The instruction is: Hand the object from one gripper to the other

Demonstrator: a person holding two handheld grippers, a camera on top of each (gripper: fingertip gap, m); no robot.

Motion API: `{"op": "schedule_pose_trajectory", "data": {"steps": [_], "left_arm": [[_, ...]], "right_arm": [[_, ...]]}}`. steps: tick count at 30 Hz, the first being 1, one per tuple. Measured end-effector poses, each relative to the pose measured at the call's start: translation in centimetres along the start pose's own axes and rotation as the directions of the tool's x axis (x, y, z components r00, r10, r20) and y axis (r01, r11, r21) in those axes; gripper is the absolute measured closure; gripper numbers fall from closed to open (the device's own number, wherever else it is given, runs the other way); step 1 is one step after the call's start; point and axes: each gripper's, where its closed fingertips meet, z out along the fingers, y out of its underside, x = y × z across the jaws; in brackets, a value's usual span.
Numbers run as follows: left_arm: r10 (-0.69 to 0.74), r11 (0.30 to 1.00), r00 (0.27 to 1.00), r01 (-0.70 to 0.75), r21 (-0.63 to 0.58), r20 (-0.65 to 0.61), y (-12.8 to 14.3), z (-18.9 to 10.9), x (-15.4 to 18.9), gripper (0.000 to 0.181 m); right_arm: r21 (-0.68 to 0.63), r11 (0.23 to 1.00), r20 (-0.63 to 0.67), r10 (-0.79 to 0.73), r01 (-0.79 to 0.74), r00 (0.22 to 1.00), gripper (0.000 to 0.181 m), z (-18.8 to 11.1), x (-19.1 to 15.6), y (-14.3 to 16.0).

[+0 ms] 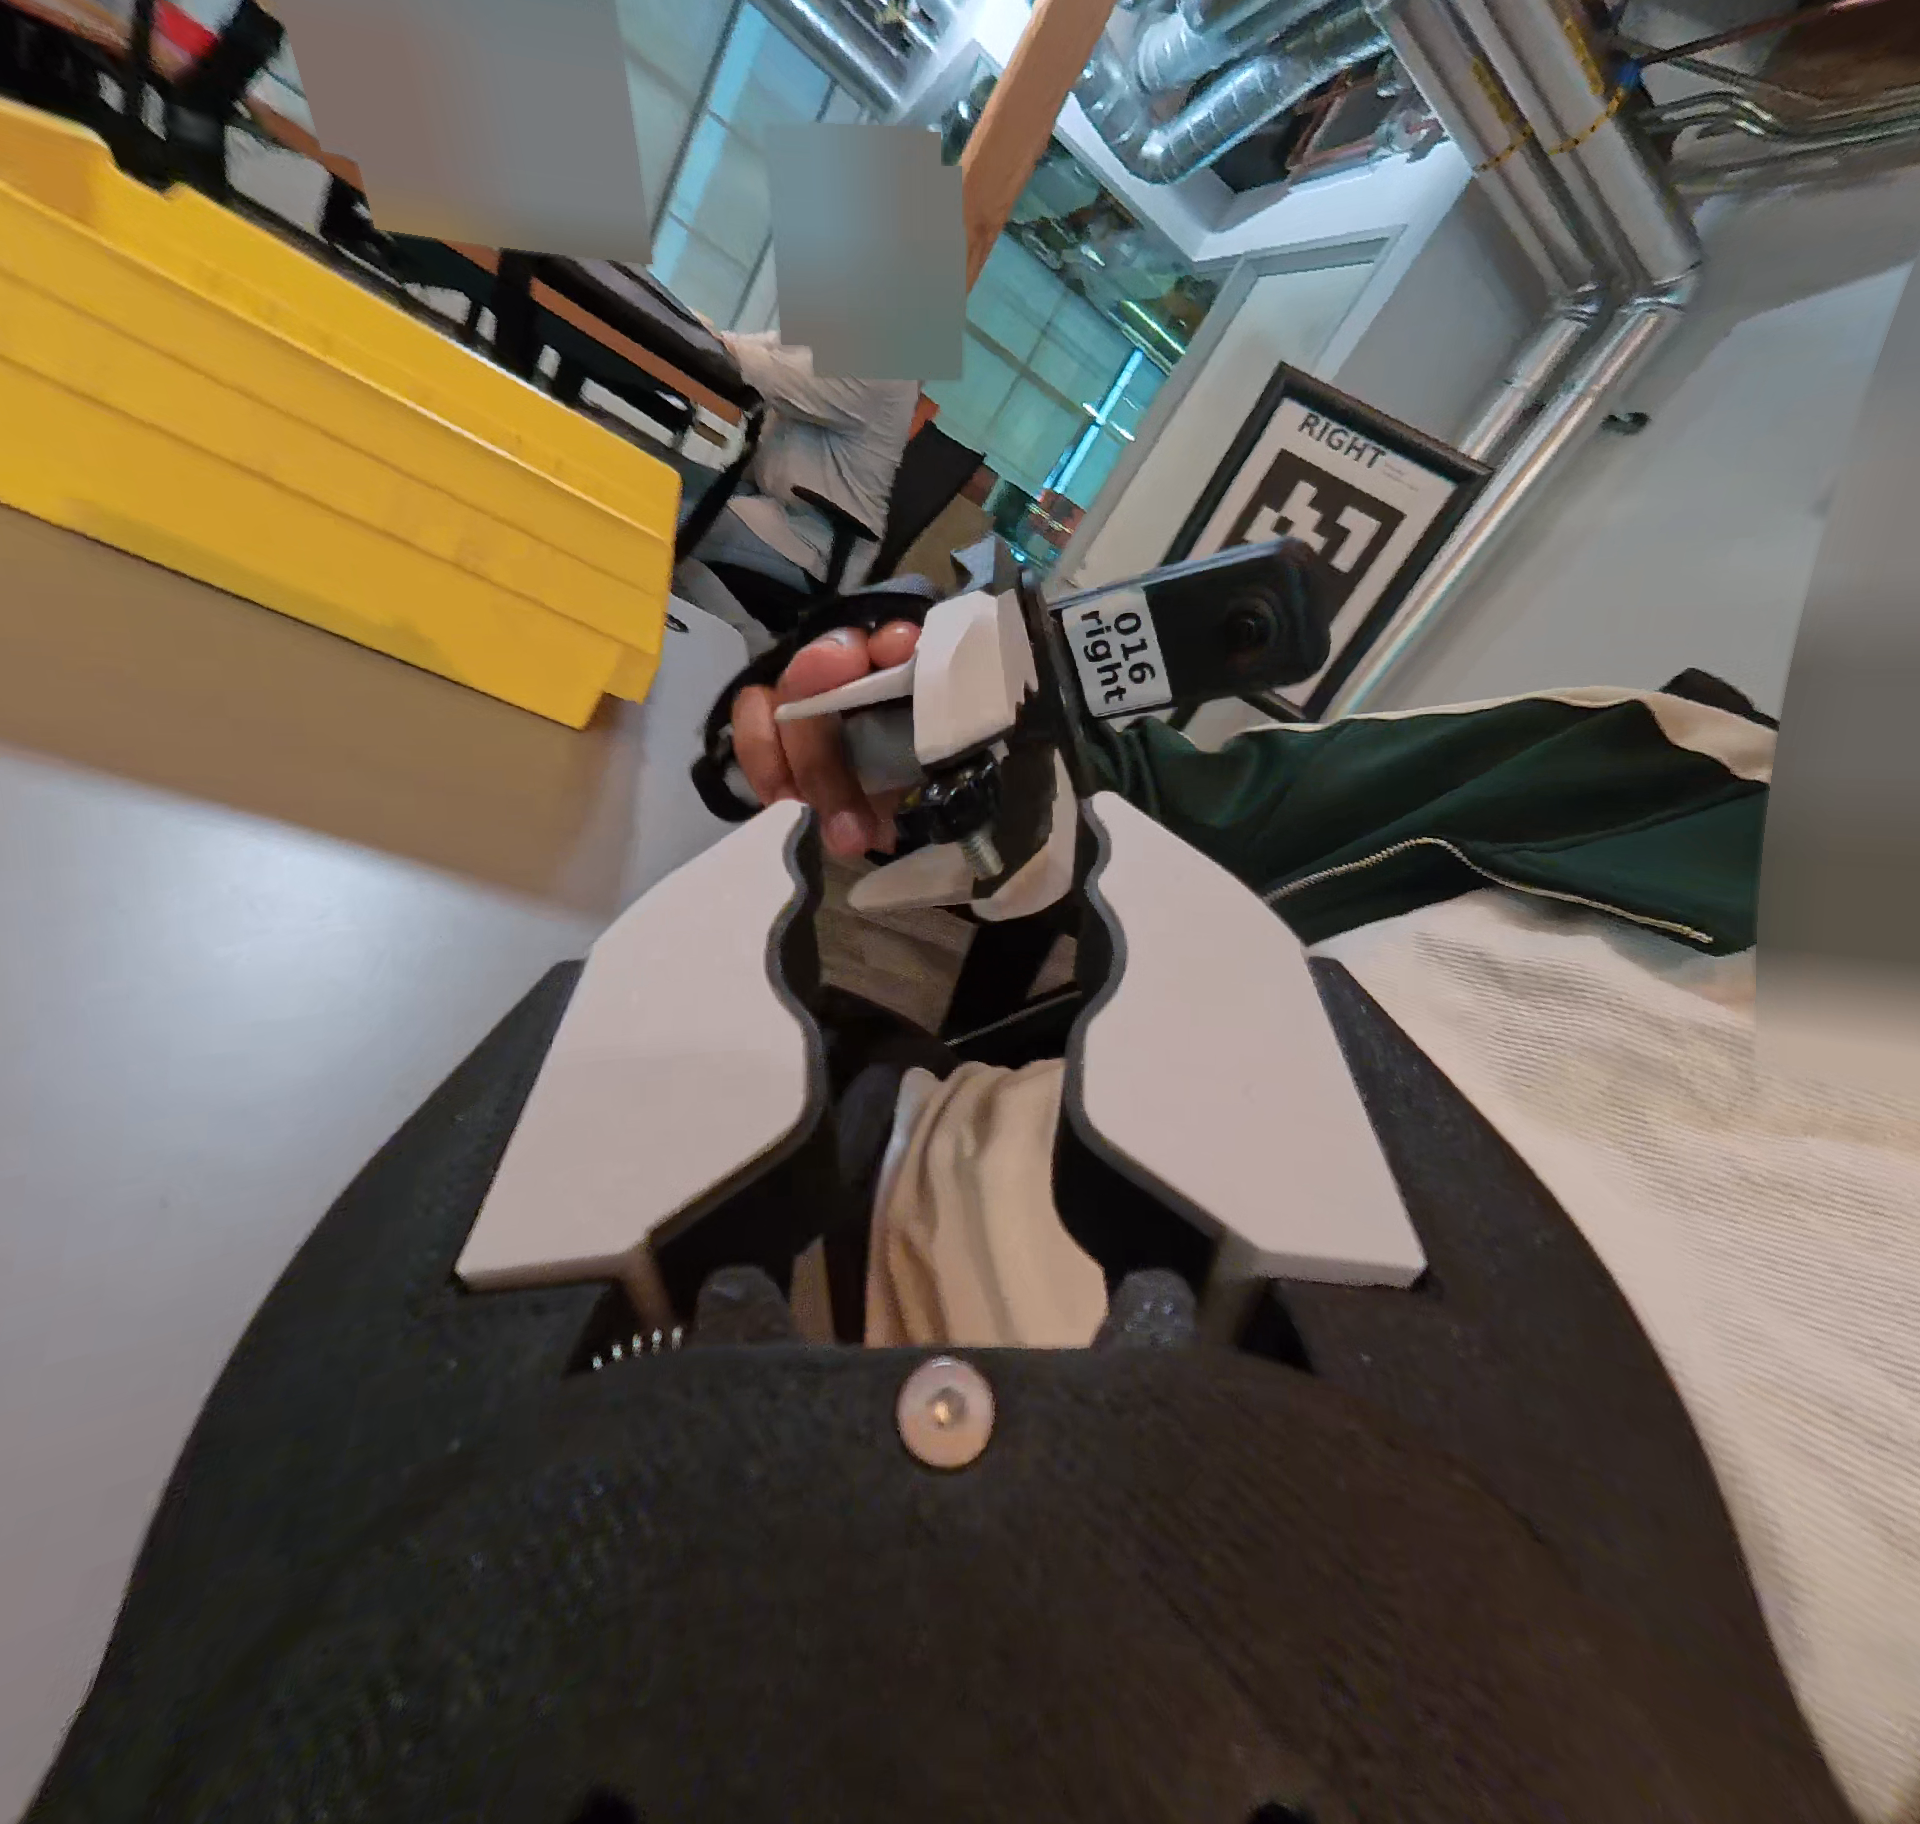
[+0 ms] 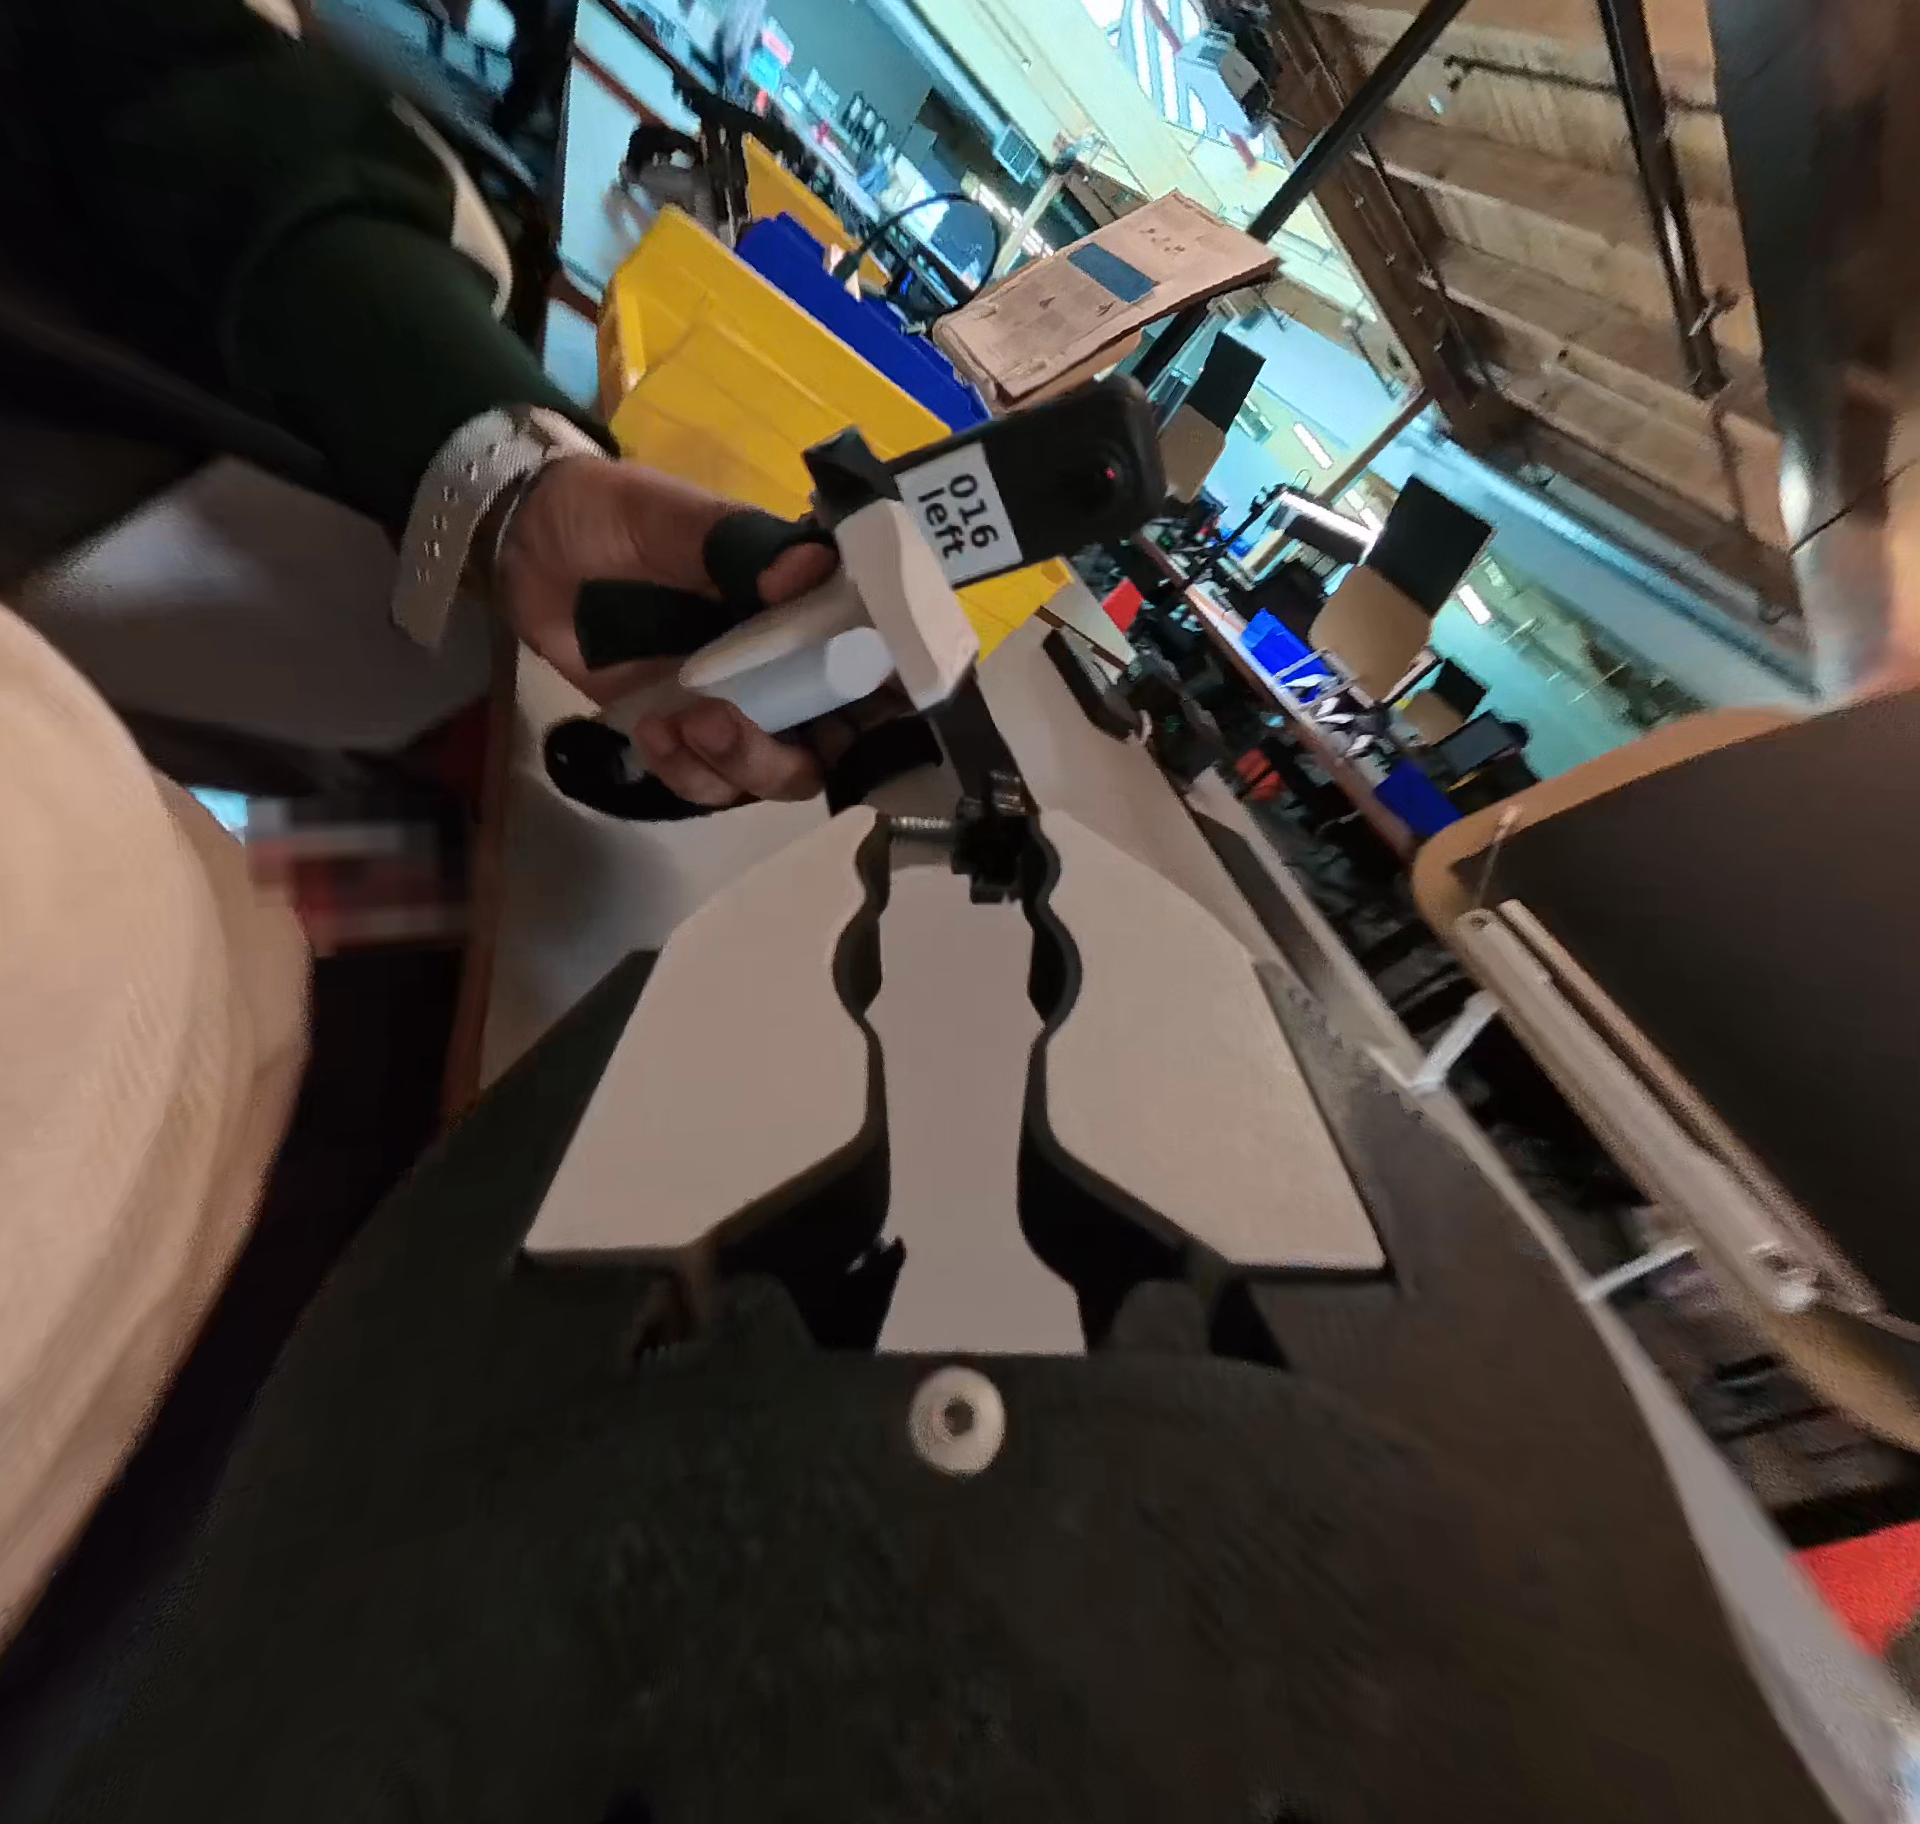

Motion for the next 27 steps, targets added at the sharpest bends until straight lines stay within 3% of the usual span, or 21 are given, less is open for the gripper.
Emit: {"op": "schedule_pose_trajectory", "data": {"steps": [1,4,7,13,16,20,27], "left_arm": [[0.029,0.999,0.999,-0.029,0.014,0.023,-0.3,-0.2,-0.1,0.137],[0.146,0.988,0.983,-0.151,0.037,0.108,-1.3,-0.9,-0.5,0.138],[0.278,0.959,0.943,-0.282,-0.002,0.181,-1.7,-1.3,-0.7,0.142],[0.581,0.813,0.779,-0.546,-0.2,0.237,-0.5,-0.6,-0.3,0.159],[0.687,0.724,0.691,-0.625,-0.292,0.225,0.3,-0.1,-0.1,0.165],[0.77,0.636,0.585,-0.673,-0.379,0.253,0.7,0.0,-0.8,0.166],[0.825,0.558,0.525,-0.699,-0.447,0.209,1.8,0.4,-1.0,0.173]], "right_arm": [[0.012,0.997,0.008,0.071,-0.071,0.997,0.157,-0.1,0.2,0.0],[0.041,0.952,0.051,0.3,-0.302,0.953,0.157,-0.3,0.8,0.0],[0.039,0.846,0.129,0.524,-0.532,0.842,0.157,-0.3,0.9,0.1],[-0.025,0.473,0.293,0.846,-0.881,0.446,0.157,0.0,0.6,0.4],[-0.084,0.311,0.332,0.905,-0.947,0.267,0.157,0.1,0.4,0.9],[-0.17,0.163,0.362,0.928,-0.972,0.093,0.157,0.3,-0.3,1.3],[-0.237,0.09,0.357,0.934,-0.967,-0.001,0.157,0.5,-1.1,1.7]]}}
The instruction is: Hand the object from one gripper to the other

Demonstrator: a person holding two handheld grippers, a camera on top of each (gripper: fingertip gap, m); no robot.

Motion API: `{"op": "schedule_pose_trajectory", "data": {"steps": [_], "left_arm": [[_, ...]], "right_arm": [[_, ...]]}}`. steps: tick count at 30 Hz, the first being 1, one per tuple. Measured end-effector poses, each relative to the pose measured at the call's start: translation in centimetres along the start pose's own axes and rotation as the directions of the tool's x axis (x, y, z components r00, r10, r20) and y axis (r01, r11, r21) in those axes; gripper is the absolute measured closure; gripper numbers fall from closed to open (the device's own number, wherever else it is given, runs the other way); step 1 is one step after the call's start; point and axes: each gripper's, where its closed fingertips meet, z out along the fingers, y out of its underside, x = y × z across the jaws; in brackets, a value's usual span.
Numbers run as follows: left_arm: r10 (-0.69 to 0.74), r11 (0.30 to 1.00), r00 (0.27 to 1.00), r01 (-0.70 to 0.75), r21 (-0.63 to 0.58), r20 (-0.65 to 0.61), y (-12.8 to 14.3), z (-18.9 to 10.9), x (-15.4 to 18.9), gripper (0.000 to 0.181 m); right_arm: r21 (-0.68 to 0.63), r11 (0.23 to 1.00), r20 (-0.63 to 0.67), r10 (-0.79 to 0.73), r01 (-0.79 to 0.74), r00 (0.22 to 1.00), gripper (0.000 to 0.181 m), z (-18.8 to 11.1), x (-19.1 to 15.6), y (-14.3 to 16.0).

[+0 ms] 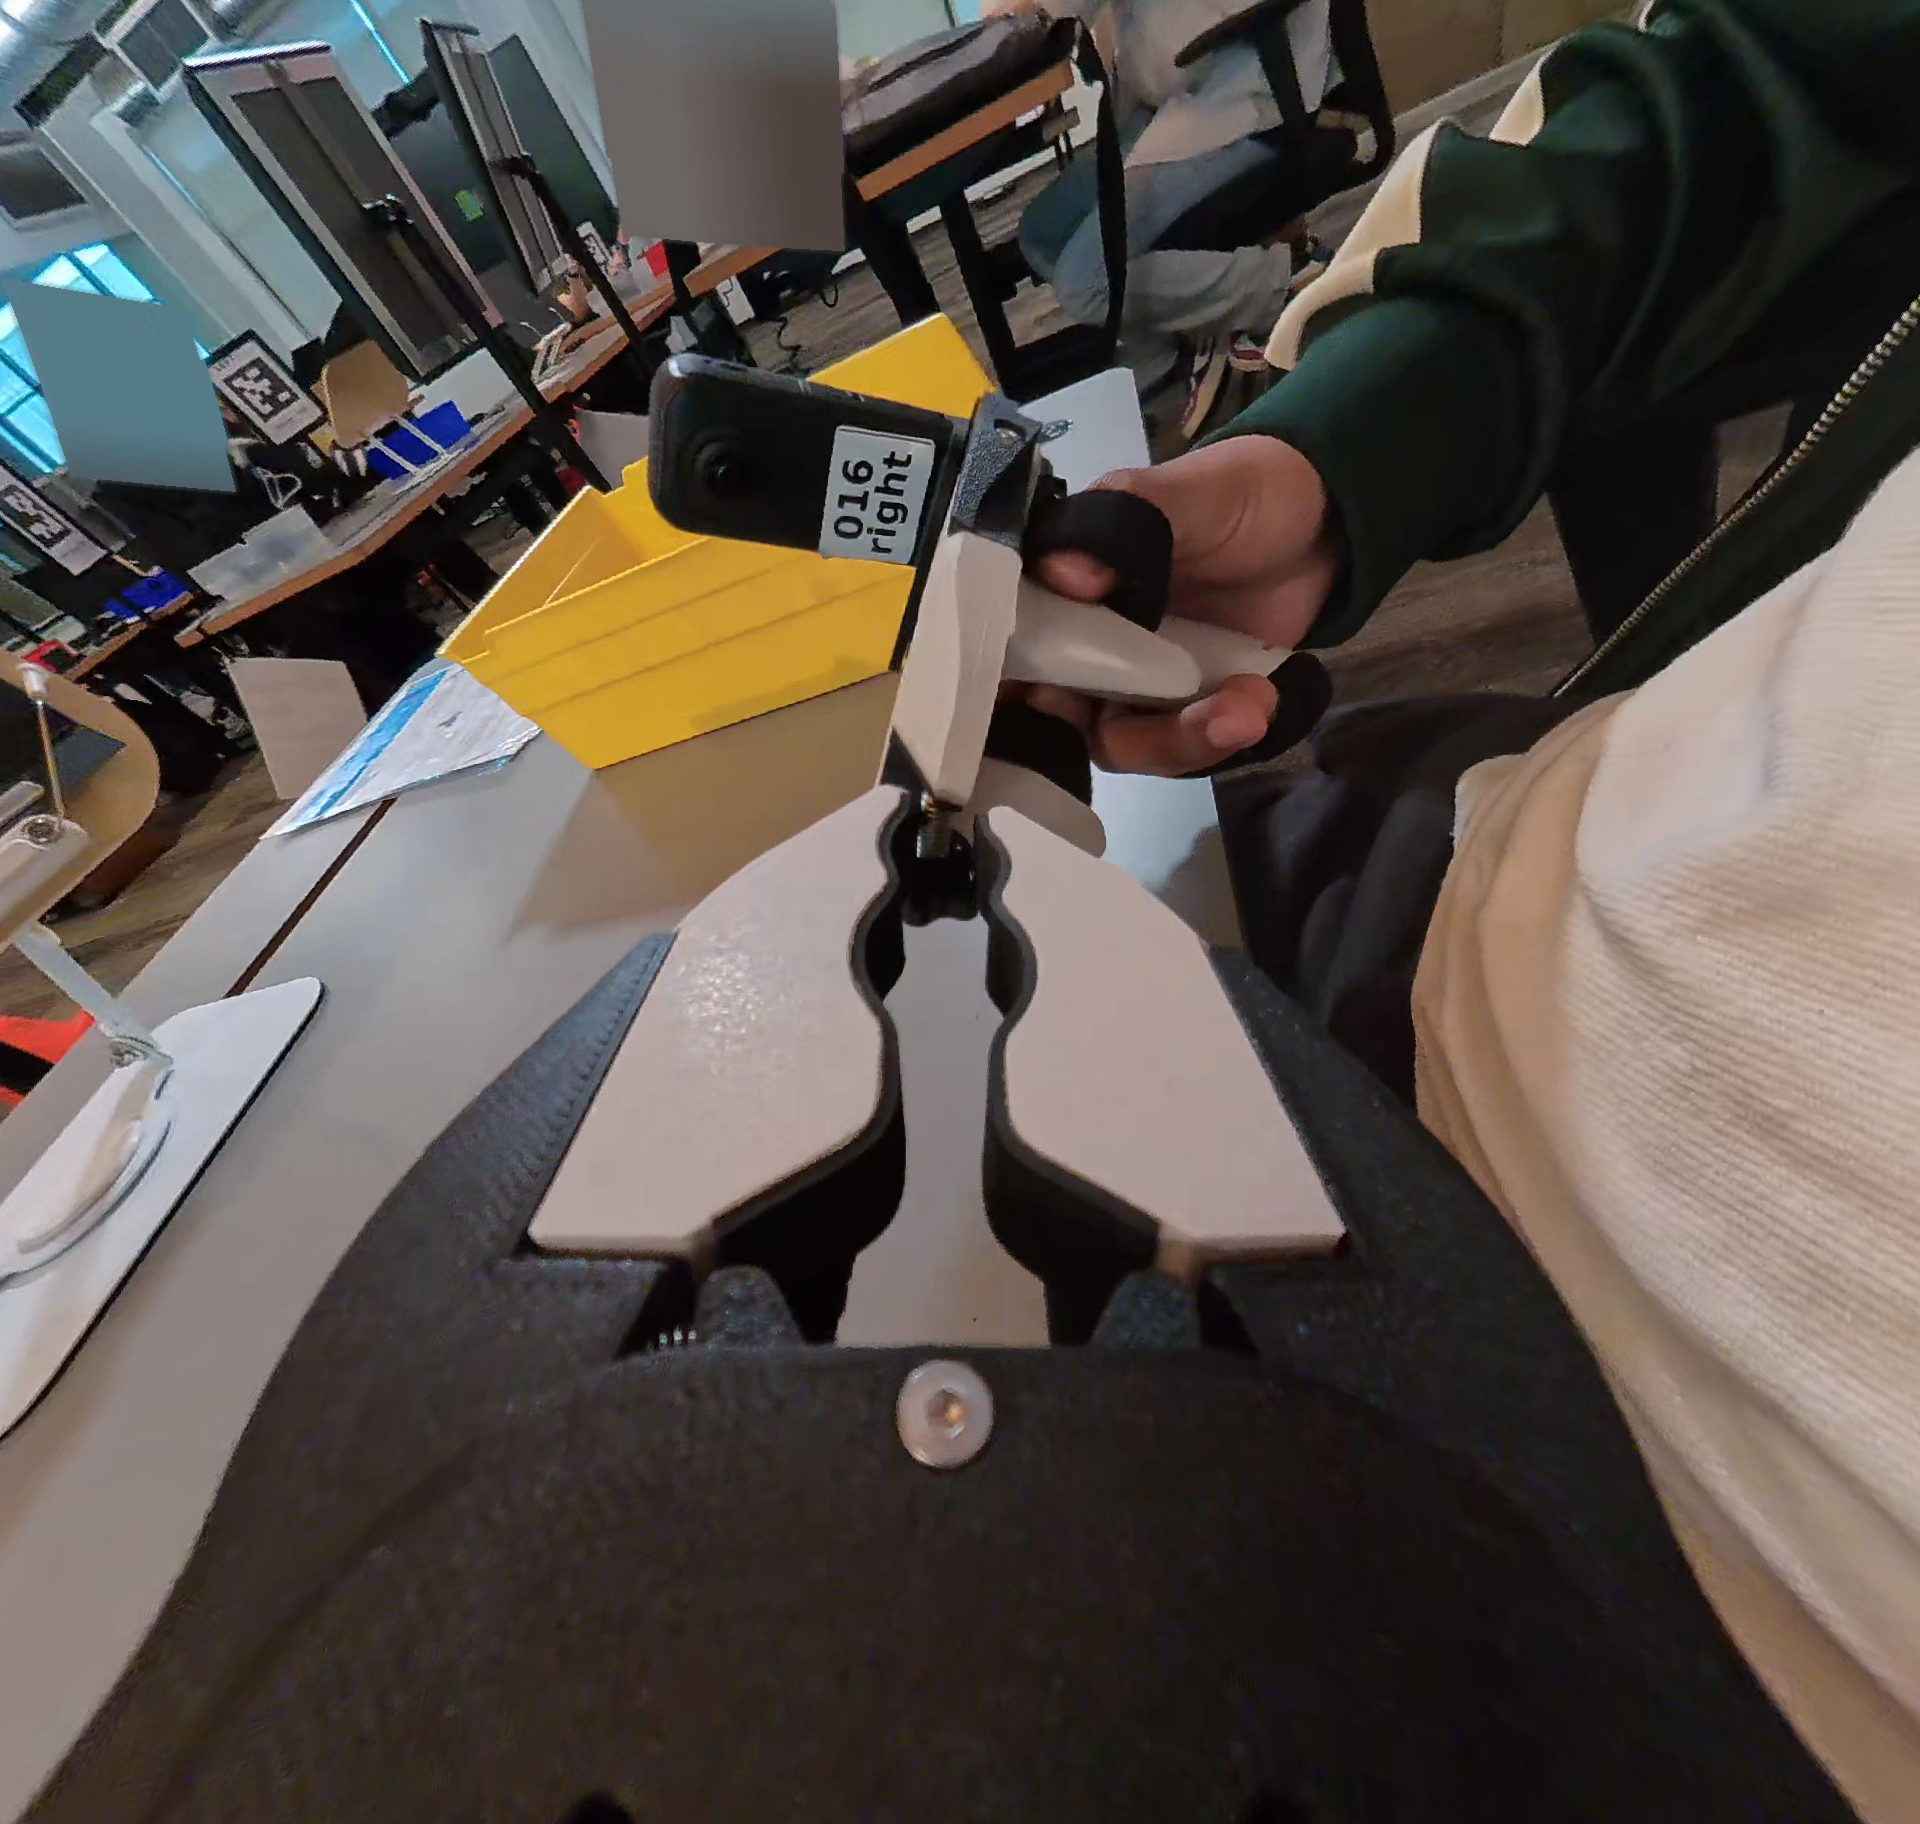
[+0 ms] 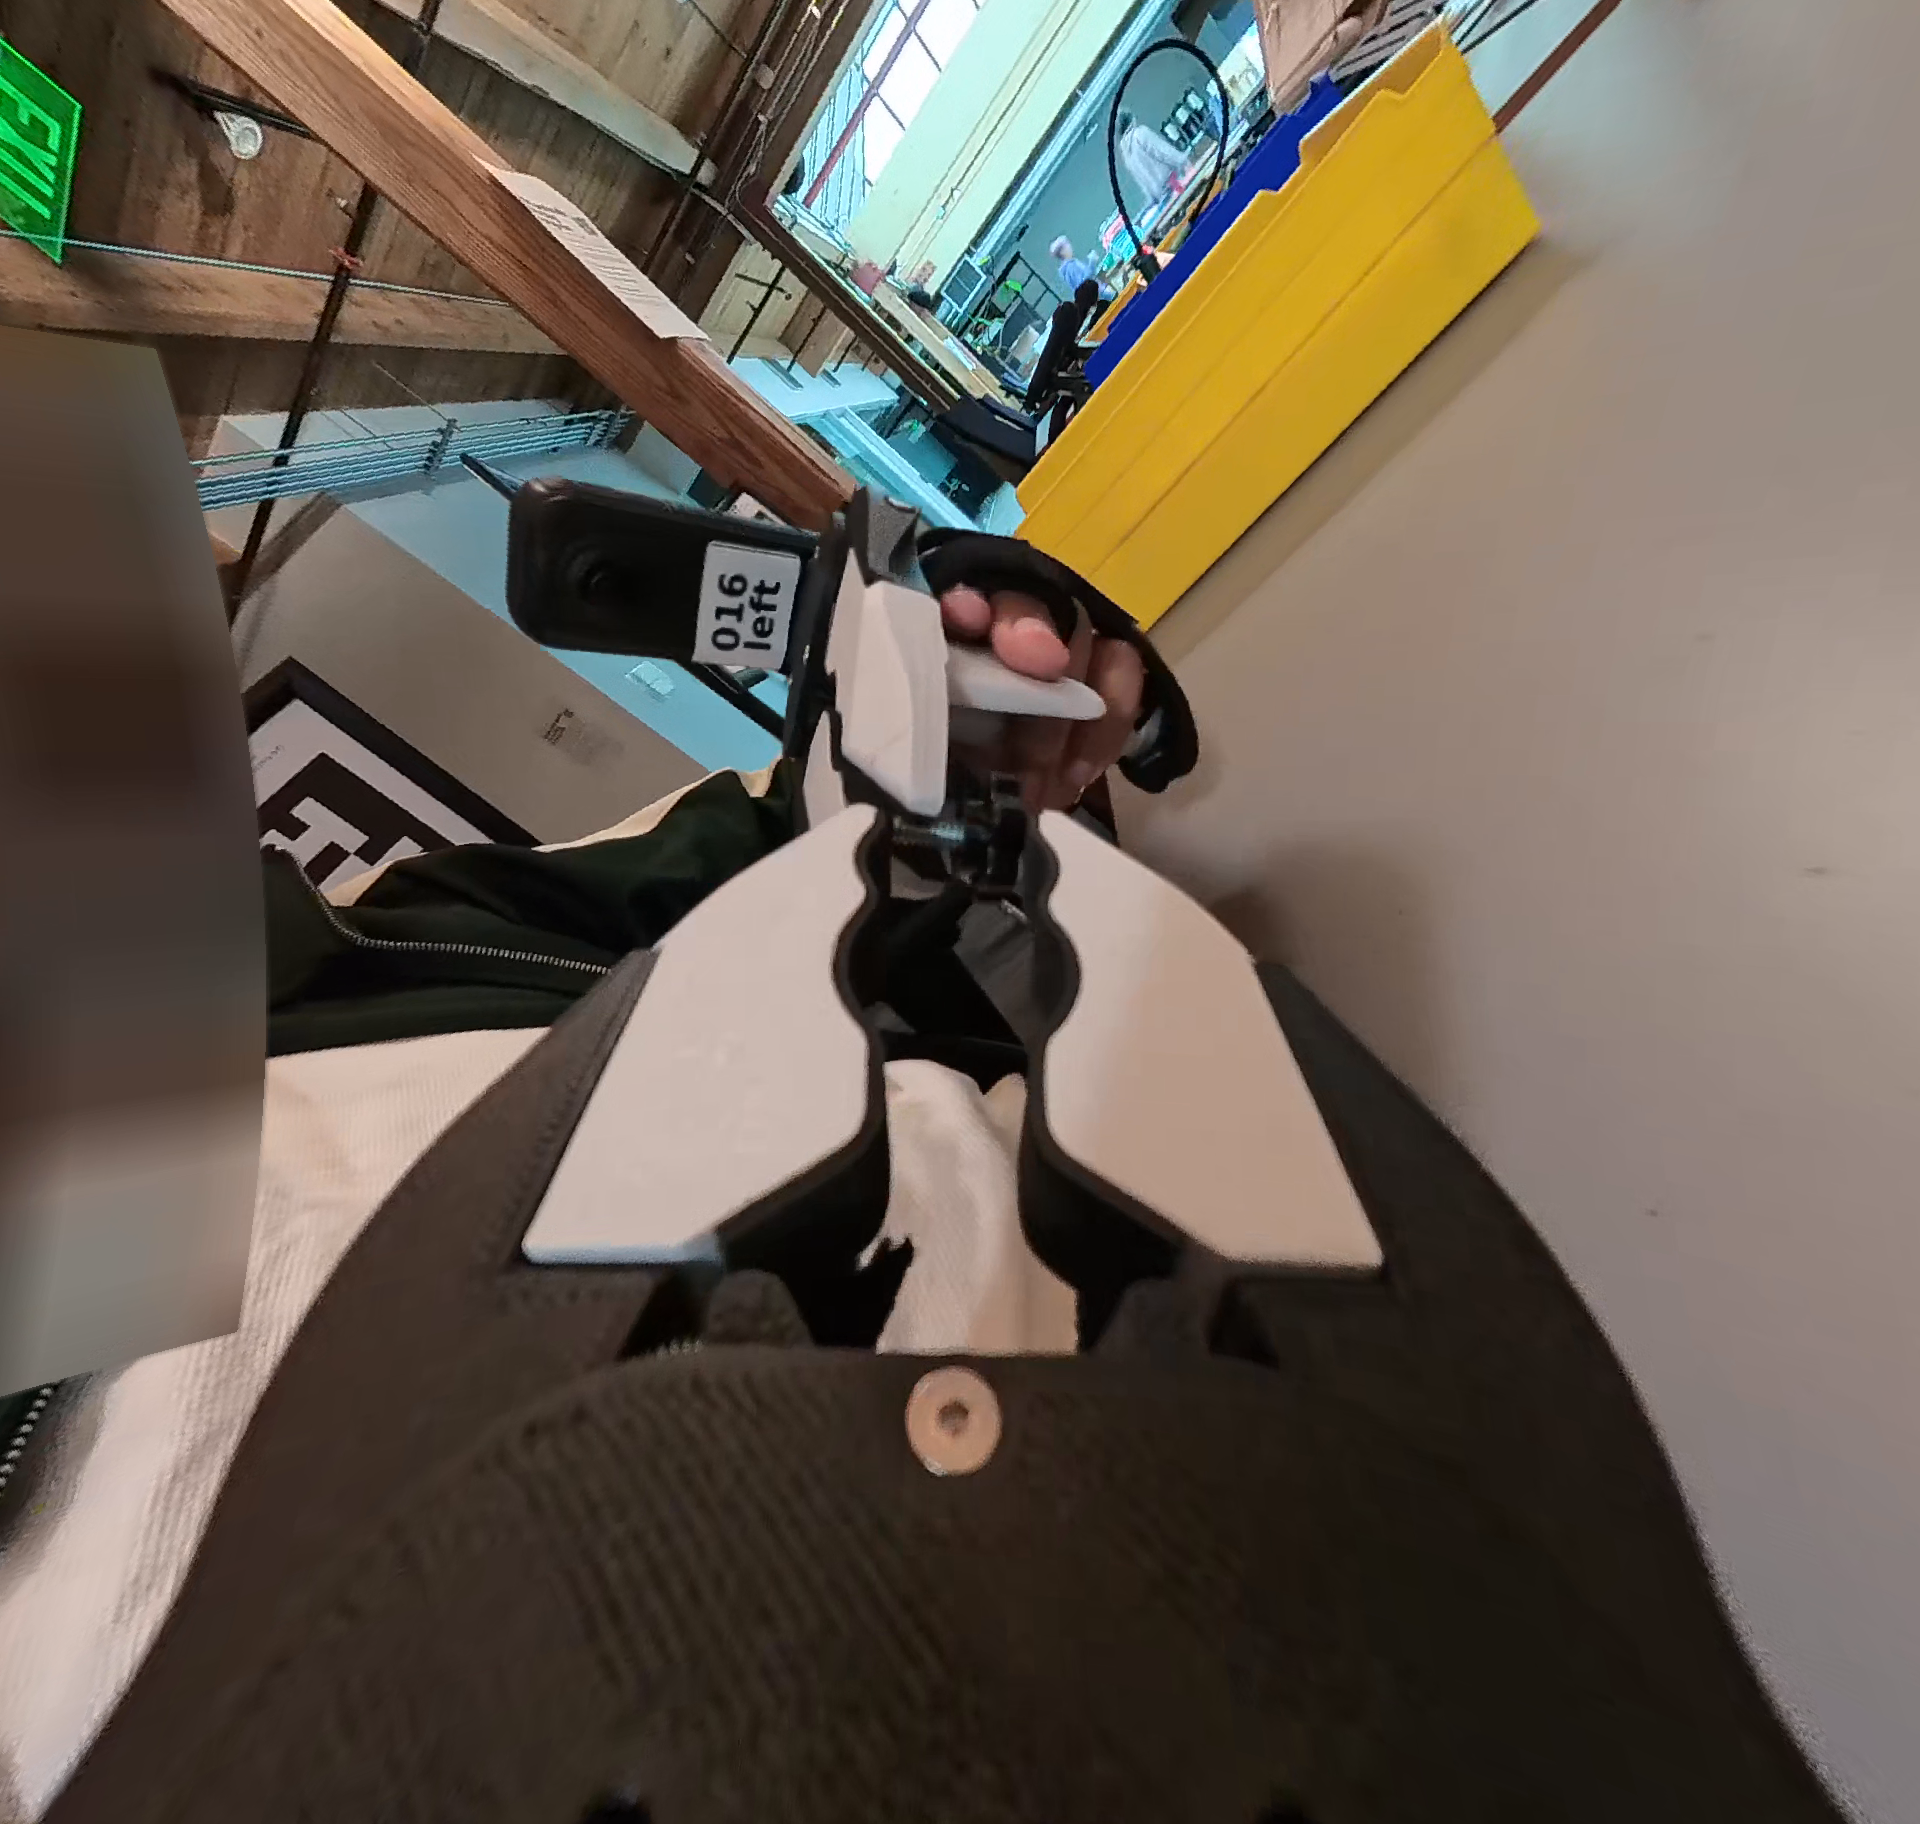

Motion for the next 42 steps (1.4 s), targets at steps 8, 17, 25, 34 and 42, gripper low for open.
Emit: {"op": "schedule_pose_trajectory", "data": {"steps": [8,17,25,34,42], "left_arm": [[-0.068,0.998,0.998,0.068,-0.011,-0.002,0.2,-0.2,-0.5,0.176],[-0.465,0.876,0.879,0.474,0.089,-0.105,0.1,-1.3,-2.5,0.177],[-0.513,0.852,0.851,0.521,0.057,-0.109,0.7,-0.9,-2.3,0.177],[-0.51,0.852,0.849,0.521,0.059,-0.136,0.0,-0.5,-1.4,0.177],[-0.446,0.891,0.888,0.452,-0.034,0.111,2.1,-1.0,-4.4,0.148]], "right_arm": [[0.1,0.992,-0.013,-0.08,0.081,0.997,0.126,-0.3,-0.1,-1.4],[0.072,0.825,-0.297,-0.518,0.56,0.802,0.129,-2.5,0.7,-3.9],[-0.151,0.687,-0.324,-0.713,0.711,0.621,0.137,-0.3,1.0,-1.4],[-0.148,0.732,-0.259,-0.678,0.665,0.688,0.159,0.2,1.0,-0.4],[-0.142,0.746,-0.383,-0.647,0.65,0.659,0.159,-2.0,2.5,-2.6]]}}
